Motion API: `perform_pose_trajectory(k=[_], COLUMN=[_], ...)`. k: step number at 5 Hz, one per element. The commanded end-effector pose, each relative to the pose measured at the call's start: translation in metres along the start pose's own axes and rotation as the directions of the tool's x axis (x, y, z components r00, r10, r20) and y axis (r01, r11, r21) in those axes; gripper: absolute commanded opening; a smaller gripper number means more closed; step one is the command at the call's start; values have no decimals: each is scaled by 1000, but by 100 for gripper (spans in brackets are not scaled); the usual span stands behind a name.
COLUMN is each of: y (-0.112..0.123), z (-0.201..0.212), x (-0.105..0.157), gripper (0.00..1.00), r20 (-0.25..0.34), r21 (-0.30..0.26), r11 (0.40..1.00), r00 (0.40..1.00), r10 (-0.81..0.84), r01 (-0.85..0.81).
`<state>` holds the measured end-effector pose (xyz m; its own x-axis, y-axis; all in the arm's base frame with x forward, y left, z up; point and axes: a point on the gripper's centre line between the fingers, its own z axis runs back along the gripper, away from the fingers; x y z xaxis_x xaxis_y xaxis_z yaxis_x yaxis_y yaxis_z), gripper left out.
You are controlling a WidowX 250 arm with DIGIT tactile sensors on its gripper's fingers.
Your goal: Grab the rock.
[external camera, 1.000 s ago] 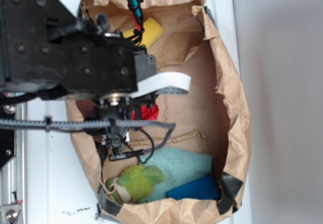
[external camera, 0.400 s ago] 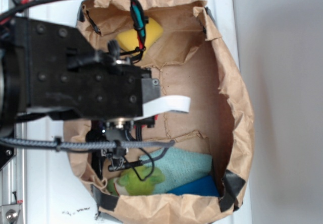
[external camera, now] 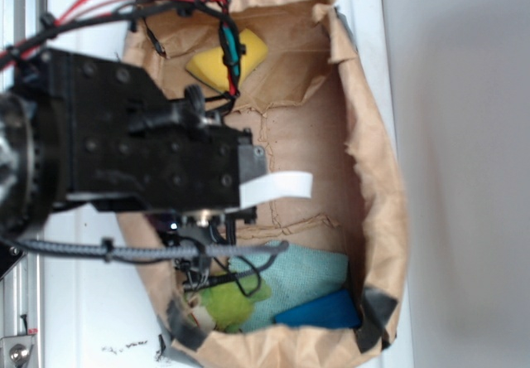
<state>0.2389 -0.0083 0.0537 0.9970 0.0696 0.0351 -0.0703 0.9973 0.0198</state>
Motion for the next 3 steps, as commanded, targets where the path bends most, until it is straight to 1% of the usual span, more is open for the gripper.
perform_pose_trajectory(k=[1, 2, 3], y=[-13, -15, -11], z=[-13, -24, -32], x=[4, 12, 14], gripper=[100, 100, 100], r20=[36, 25, 51], r21=[0, 7, 77], r11=[1000, 1000, 997], r00=[999, 1000, 999], r10=[-5, -3, -15], r01=[5, 2, 11])
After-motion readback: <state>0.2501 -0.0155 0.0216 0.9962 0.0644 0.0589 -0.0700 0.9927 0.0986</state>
